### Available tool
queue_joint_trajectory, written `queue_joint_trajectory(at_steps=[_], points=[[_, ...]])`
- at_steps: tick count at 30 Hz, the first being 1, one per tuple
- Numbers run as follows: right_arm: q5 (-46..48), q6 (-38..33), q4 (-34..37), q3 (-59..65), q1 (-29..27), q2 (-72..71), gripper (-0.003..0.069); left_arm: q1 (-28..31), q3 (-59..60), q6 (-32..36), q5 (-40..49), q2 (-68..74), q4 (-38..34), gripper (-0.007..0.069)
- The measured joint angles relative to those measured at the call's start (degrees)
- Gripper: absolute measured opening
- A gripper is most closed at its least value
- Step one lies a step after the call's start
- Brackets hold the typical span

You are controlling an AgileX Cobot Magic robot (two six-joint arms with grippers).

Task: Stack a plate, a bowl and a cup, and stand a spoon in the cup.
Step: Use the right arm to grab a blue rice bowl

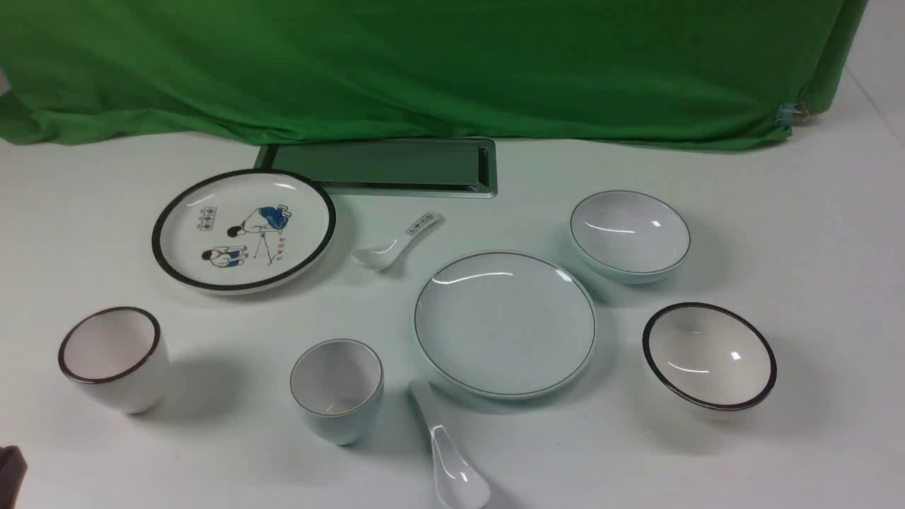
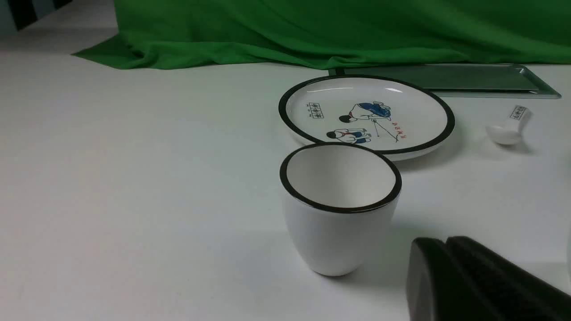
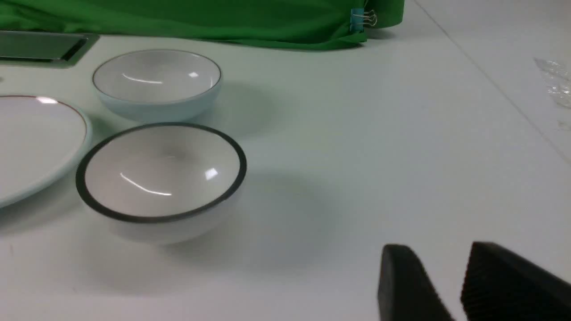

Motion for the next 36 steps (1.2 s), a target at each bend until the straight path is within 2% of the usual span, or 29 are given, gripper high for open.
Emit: queue_joint_trajectory(at_steps=[30, 36], points=[[0.00, 0.03, 0.00, 0.00, 0.00, 0.00, 0.0242, 0.00, 0.00, 0.05, 0.00, 0.00, 0.00, -0.0029], [0.00, 7.15, 0.00, 0.00, 0.00, 0.00, 0.0242, 0.00, 0.00, 0.05, 0.00, 0.00, 0.00, -0.0029]])
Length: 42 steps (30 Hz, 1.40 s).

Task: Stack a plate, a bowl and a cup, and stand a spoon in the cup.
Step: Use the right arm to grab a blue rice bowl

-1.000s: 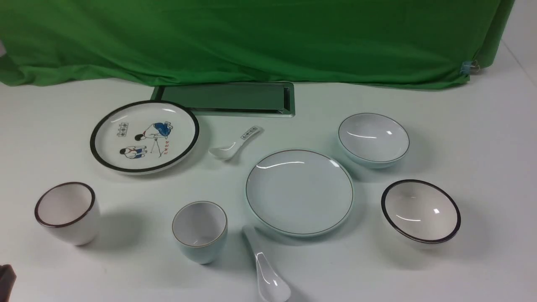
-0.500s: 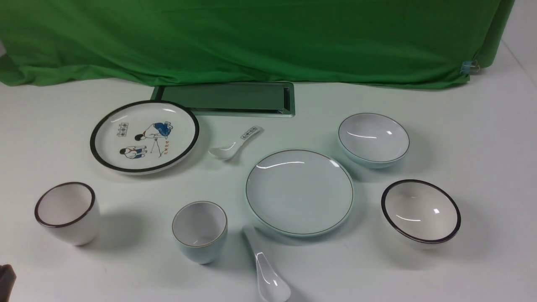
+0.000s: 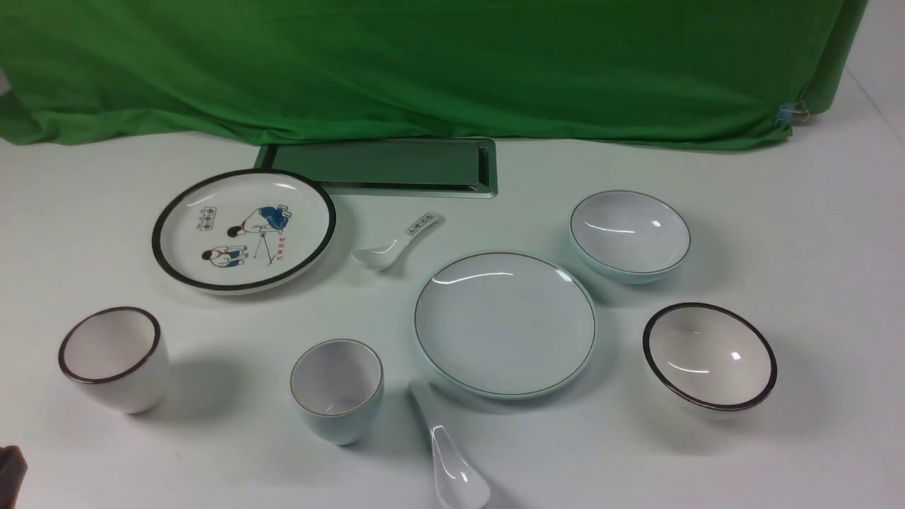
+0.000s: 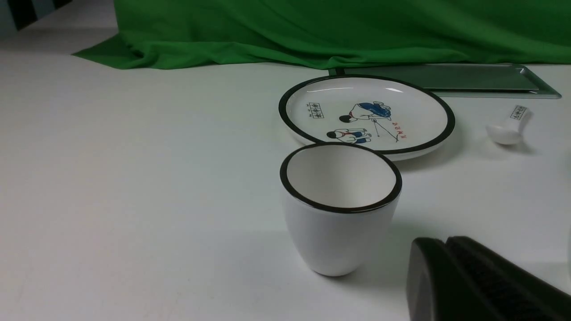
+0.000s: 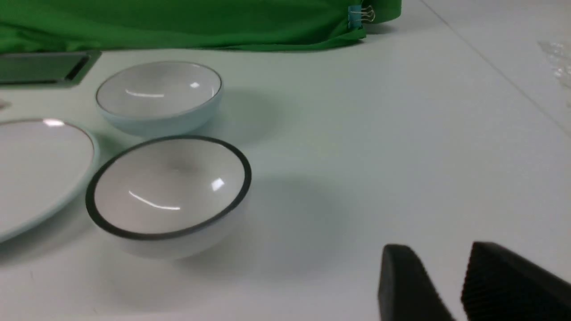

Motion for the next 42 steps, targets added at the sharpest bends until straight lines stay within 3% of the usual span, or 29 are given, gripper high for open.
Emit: queue_joint_trajectory(at_steps=[8, 10, 12, 14, 16, 17, 18, 20, 29, 30, 32, 34, 38, 39, 42], points=[[0.00, 7.98, 0.00, 0.00, 0.00, 0.00, 0.0242, 0.00, 0.00, 0.00, -0.18, 0.00, 0.96, -0.0029], [0.00, 14.87, 0.48, 0.00, 0.00, 0.00, 0.0242, 0.00, 0.00, -1.47, -2.77, 0.00, 0.45, -0.0029], [-0.10, 22.69, 1.93, 0.00, 0.00, 0.00, 0.0242, -0.12, 0.00, -6.58, -5.99, 0.00, -5.81, -0.0029], [-0.50, 36.88, 4.57, 0.00, 0.00, 0.00, 0.0242, -0.30, 0.00, -17.90, -10.74, 0.00, -21.32, -0.0029], [-0.78, 48.36, 5.24, 0.00, 0.00, 0.00, 0.0242, -0.51, 0.00, -27.32, -14.21, 0.00, -32.24, -0.0029], [-0.78, 49.45, 5.20, 0.00, 0.00, 0.00, 0.0242, -0.51, 0.00, -28.27, -14.48, 0.00, -33.22, -0.0029], [-0.70, 56.06, 5.37, 0.00, 0.00, 0.00, 0.0242, -0.53, 0.00, -34.95, -16.30, 0.00, -38.85, -0.0029], [-0.37, 57.85, 5.01, 0.00, 0.00, 0.00, 0.0242, -0.53, 0.00, -37.60, -17.99, 0.00, -40.49, -0.0029], [-1.27, 50.94, 3.89, 0.00, 0.00, 0.00, 0.0241, -0.53, 0.00, -41.01, -25.00, 0.00, -31.87, -0.0029], [-3.25, 45.40, 3.83, 0.00, 0.00, 0.00, 0.0241, -0.53, 0.00, -41.11, -26.79, 0.00, -27.44, -0.0029], [-5.05, 41.93, 3.84, 0.00, 0.00, 0.00, 0.0241, -0.53, -0.07, -41.17, -26.95, 0.00, -24.13, -0.0029], [-8.39, 33.65, 3.77, -0.40, 0.00, 0.09, 0.0211, -0.53, -3.10, -41.17, -20.87, -0.03, -14.18, -0.0029], [-9.75, 19.60, 3.65, -6.16, 0.00, 6.10, 0.0070, -0.53, -13.45, -39.28, -7.68, 5.33, 1.81, -0.0029], [-9.81, 19.60, 3.65, -6.16, 0.00, 6.12, 0.0062, -0.53, -13.98, -39.03, -7.18, 5.34, 2.43, -0.0029], [-10.35, 5.92, 3.63, -15.29, 0.00, 18.33, 0.0010, -0.53, -23.89, -30.43, 0.11, 17.11, 7.52, -0.0029]])
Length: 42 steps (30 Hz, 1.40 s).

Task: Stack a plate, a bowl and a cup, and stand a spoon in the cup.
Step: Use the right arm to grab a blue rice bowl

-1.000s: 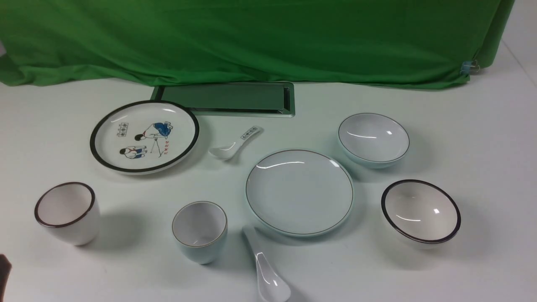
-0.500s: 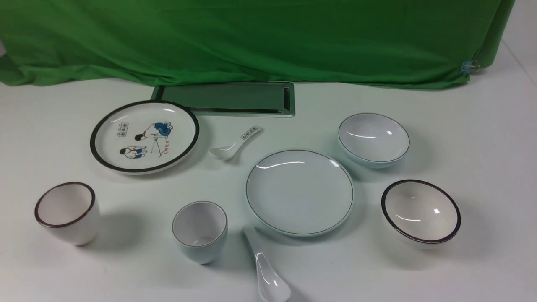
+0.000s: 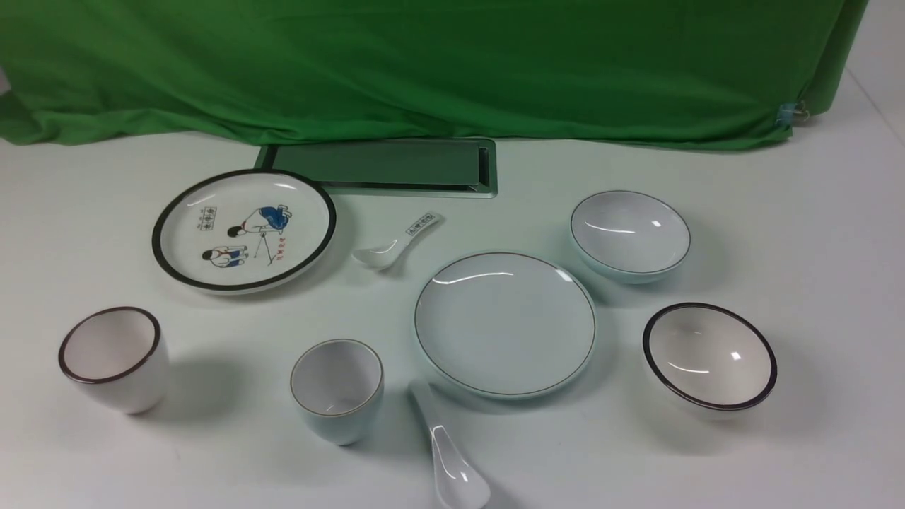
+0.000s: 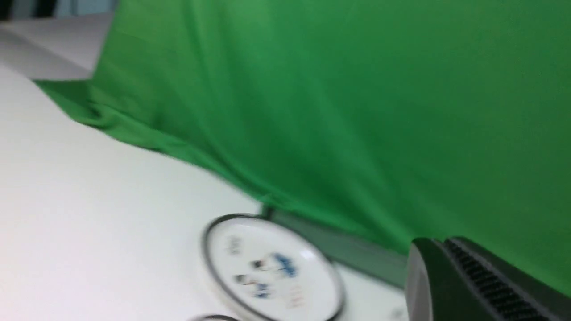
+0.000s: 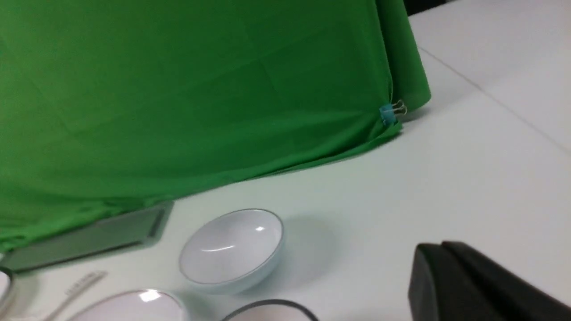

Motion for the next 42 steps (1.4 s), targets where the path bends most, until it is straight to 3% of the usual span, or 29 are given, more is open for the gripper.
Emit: queue_joint_trajectory(at_steps=[1, 2, 3, 5, 9, 13, 19, 27, 29, 33, 34, 36, 37, 40, 42], points=[[0.00, -0.68, 0.00, -0.56, 0.00, 0.69, 0.0009, 0.00, -0.57, 0.68, 0.40, 1.47, 0.00, -0.0029], [0.56, -6.19, -0.05, -5.18, 0.00, 6.60, 0.0008, 0.00, -5.97, 7.52, 4.24, 7.28, -0.50, -0.0029], [0.70, -6.89, -0.05, -5.80, 0.00, 7.36, 0.0008, 0.00, -6.57, 8.37, 4.24, 7.99, -0.50, -0.0029], [4.81, -14.22, -0.11, -14.83, 0.00, 17.78, 0.0008, 0.00, -14.52, 19.74, 12.42, 17.90, -2.38, -0.0029], [15.20, -18.21, -0.22, -26.06, 0.41, 29.75, 0.0008, -0.10, -23.84, 28.35, 23.84, 28.33, -6.09, -0.0029], [29.96, -23.03, -0.22, -38.25, 4.23, 44.76, 0.0008, -3.10, -31.61, 35.45, 32.15, 38.45, -9.42, -0.0029], [39.60, -26.75, 0.38, -51.23, 9.78, 62.91, 0.0008, -10.21, -34.93, 38.17, 36.37, 47.58, -10.33, -0.0029], [42.25, -28.50, 7.57, -70.96, 9.25, 83.86, 0.0013, -16.98, -35.00, 39.25, 38.37, 54.11, -10.57, -0.0029], [42.12, -28.73, 8.70, -75.31, 9.20, 88.23, 0.0052, -17.17, -35.00, 39.38, 38.05, 54.56, -10.99, -0.0029], [40.53, -28.02, 9.71, -80.75, 9.20, 94.72, 0.0274, -17.17, -35.00, 39.44, 36.91, 54.63, -10.98, -0.0029], [39.51, -27.48, 9.84, -81.85, 9.20, 96.80, 0.0358, -17.17, -35.00, 39.58, 36.29, 54.63, -10.98, -0.0029], [38.60, -26.65, 9.87, -82.38, 9.20, 98.14, 0.0433, -17.17, -35.00, 39.63, 35.68, 54.63, -11.18, -0.0029], [37.56, -25.25, 9.87, -82.86, 9.20, 100.34, 0.0504, -17.17, -35.00, 39.70, 35.02, 54.63, -11.25, -0.0029], [36.47, -23.54, 9.87, -82.99, 9.20, 103.35, 0.0535, -17.17, -35.00, 39.73, 34.15, 54.63, -11.34, -0.0029], [36.28, -22.71, 9.87, -82.99, 9.20, 105.02, 0.0503, -17.17, -35.00, 39.80, 33.45, 54.63, -11.34, -0.0029]])
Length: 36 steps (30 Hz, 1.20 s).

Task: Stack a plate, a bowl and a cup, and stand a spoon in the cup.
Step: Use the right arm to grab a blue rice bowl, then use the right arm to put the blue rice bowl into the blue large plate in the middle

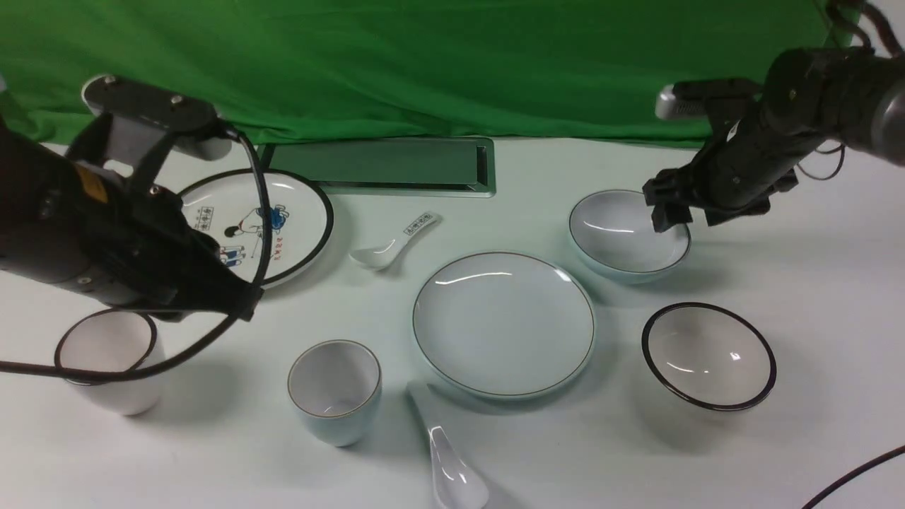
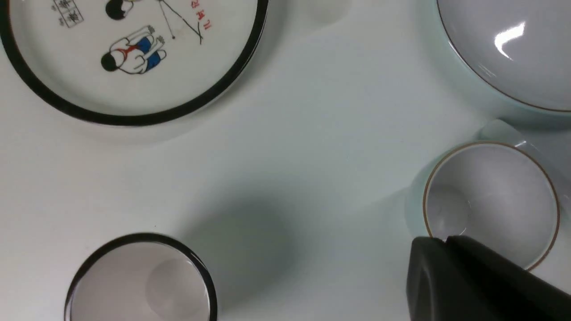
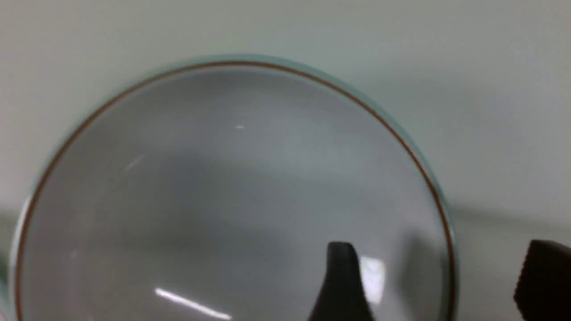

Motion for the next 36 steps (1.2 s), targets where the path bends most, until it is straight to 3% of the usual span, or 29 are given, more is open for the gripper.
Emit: queue_joint_trajectory(at_steps=[2, 6, 9, 14, 18, 30, 36], points=[[-0.12, 0.42, 0.03, 0.00, 0.00, 0.74, 0.0462, 0.00, 0.00, 0.00, -0.39, 0.00, 0.00, -0.0029], [-0.45, 0.53, 1.35, 0.00, 0.00, 1.51, 0.0176, 0.00, 0.00, 0.21, -1.55, 0.00, 0.00, -0.0029], [-0.83, -1.02, 4.29, -0.21, 0.00, 0.24, 0.0074, 0.00, 0.00, 0.70, -1.55, 0.00, 0.00, -0.0029], [2.64, -9.19, 10.09, -0.15, 0.00, -2.53, 0.0073, 0.00, 0.00, 0.89, -0.58, 0.00, -0.13, -0.0029], [9.81, -21.58, 21.22, -0.08, 1.27, -7.22, 0.0073, 0.00, 0.00, 0.93, -0.29, 0.00, -1.01, -0.0029], [9.45, -24.89, 22.09, -0.08, 11.63, -2.21, 0.0073, 0.00, 0.00, 0.89, -1.20, 0.00, -2.23, -0.0023], [8.03, -24.55, 19.32, -0.08, 13.11, 0.03, 0.0088, 0.00, 0.00, 0.56, 2.88, 0.13, -2.23, 0.0035]])
